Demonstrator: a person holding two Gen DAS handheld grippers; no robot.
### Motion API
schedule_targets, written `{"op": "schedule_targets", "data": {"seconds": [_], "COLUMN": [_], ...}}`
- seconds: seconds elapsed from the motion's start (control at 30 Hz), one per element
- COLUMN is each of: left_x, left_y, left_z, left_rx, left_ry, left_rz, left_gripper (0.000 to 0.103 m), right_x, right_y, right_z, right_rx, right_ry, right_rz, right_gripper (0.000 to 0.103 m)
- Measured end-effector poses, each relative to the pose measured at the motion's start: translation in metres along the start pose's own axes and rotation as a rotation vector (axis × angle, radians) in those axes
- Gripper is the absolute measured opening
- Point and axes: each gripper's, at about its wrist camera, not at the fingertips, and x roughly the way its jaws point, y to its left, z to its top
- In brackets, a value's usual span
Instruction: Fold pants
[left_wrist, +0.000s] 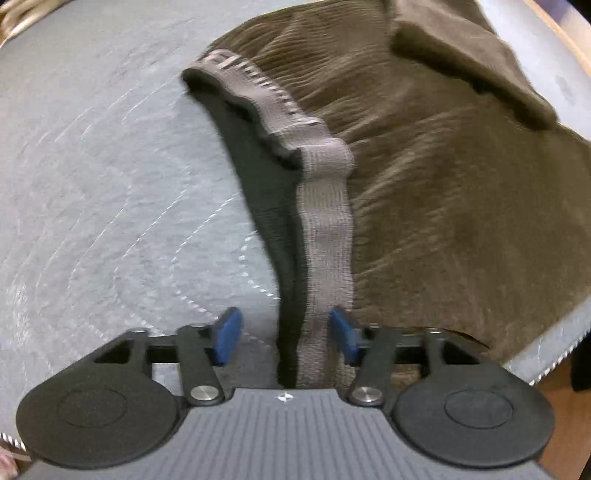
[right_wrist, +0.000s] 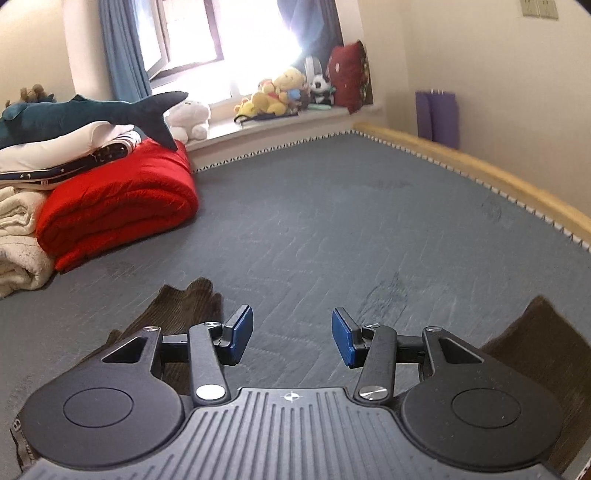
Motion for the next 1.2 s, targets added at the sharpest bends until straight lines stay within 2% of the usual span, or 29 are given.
{"op": "schedule_targets", "data": {"seconds": [0.03,0.07,0.13,0.17,0.23,0.27,0.33,0.37,0.4,0.43,0.47,0.53,0.67,0.8,0.87,0.97,1.13,1.2], "left_x": [-0.001,-0.003,-0.007,-0.010,-0.020,-0.029,-0.042,-0.046,-0.048,-0.049,-0.049,-0.048,-0.053,-0.051,-0.048,-0.043,-0.035,-0.035], "left_y": [-0.001,-0.001,-0.007,-0.010,-0.011,-0.009,-0.009,-0.012,-0.015,-0.019,-0.026,-0.046,-0.078,-0.103,-0.112,-0.119,-0.112,-0.107], "left_z": [0.001,0.001,0.004,0.006,0.014,0.020,0.029,0.035,0.040,0.046,0.051,0.063,0.087,0.105,0.111,0.116,0.120,0.121], "left_rx": [-0.005,-0.016,-0.002,0.006,-0.007,-0.036,-0.066,-0.073,-0.079,-0.080,-0.076,-0.046,-0.026,-0.013,0.002,0.022,0.013,0.001], "left_ry": [0.003,0.006,0.002,-0.011,-0.078,-0.129,-0.203,-0.226,-0.236,-0.234,-0.231,-0.246,-0.300,-0.312,-0.311,-0.304,-0.291,-0.288], "left_rz": [-0.026,-0.033,-0.001,0.030,0.095,0.087,0.079,0.077,0.064,0.049,0.037,0.041,0.010,-0.009,-0.013,-0.010,0.000,0.003], "left_gripper": [0.031,0.028,0.030,0.032,0.050,0.059,0.059,0.056,0.044,0.037,0.025,0.024,0.024,0.026,0.029,0.031,0.031,0.032], "right_x": [0.003,0.006,0.011,0.013,0.018,0.022,0.031,0.036,0.043,0.051,0.057,0.071,0.110,0.155,0.175,0.202,0.237,0.241], "right_y": [0.002,0.005,0.011,0.013,0.018,0.020,0.023,0.022,0.022,0.022,0.022,0.023,0.029,0.034,0.036,0.040,0.049,0.055], "right_z": [-0.001,-0.001,-0.003,-0.003,-0.004,-0.003,-0.002,-0.002,-0.001,0.000,0.000,-0.002,-0.007,-0.017,-0.023,-0.034,-0.051,-0.052], "right_rx": [0.003,0.004,-0.006,-0.013,-0.023,-0.026,-0.026,-0.022,-0.016,-0.010,-0.007,0.005,0.053,0.061,0.073,0.080,0.027,0.007], "right_ry": [0.009,0.017,0.028,0.033,0.045,0.052,0.065,0.075,0.092,0.112,0.124,0.155,0.263,0.366,0.400,0.451,0.526,0.500], "right_rz": [0.008,0.018,0.041,0.052,0.077,0.090,0.114,0.129,0.146,0.157,0.161,0.173,0.224,0.203,0.193,0.179,0.193,0.216], "right_gripper": [0.050,0.050,0.050,0.050,0.050,0.050,0.046,0.035,0.026,0.011,0.006,0.006,0.009,0.012,0.025,0.039,0.045,0.052]}}
